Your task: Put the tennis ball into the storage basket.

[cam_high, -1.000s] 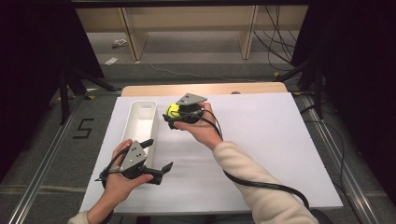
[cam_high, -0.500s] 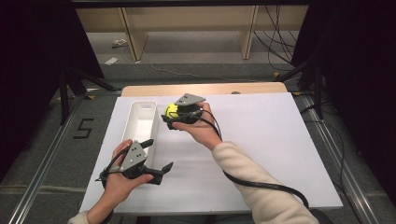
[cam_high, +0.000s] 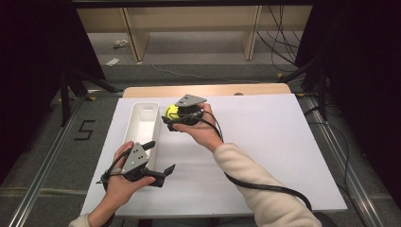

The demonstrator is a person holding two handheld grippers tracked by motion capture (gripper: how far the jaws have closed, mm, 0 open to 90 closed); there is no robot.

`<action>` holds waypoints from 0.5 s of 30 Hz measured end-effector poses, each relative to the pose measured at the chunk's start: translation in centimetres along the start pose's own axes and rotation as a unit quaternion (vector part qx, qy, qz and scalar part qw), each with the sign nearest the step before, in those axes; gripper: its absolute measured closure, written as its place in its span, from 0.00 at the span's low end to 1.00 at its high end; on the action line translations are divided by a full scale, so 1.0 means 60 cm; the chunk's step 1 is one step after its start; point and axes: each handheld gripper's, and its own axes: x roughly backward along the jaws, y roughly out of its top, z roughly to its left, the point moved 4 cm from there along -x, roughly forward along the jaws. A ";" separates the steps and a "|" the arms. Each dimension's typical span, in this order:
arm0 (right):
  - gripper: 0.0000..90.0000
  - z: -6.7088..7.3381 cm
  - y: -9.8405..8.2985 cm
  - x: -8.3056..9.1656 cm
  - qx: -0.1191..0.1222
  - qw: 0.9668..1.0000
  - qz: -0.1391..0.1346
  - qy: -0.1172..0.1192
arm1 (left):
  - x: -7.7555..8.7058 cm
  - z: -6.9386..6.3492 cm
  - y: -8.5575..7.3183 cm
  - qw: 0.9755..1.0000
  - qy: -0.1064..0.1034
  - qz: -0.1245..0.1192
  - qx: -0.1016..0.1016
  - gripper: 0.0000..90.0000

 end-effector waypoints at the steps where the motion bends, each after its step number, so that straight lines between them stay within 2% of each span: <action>1: 0.30 0.000 0.001 0.000 0.000 1.000 0.000 0.001 | 0.000 0.000 0.000 1.000 0.000 0.000 0.000 0.00; 15: 0.30 0.007 0.009 -0.003 0.001 1.000 -0.003 0.005 | 0.000 0.000 0.000 1.000 0.001 0.001 -0.001 0.00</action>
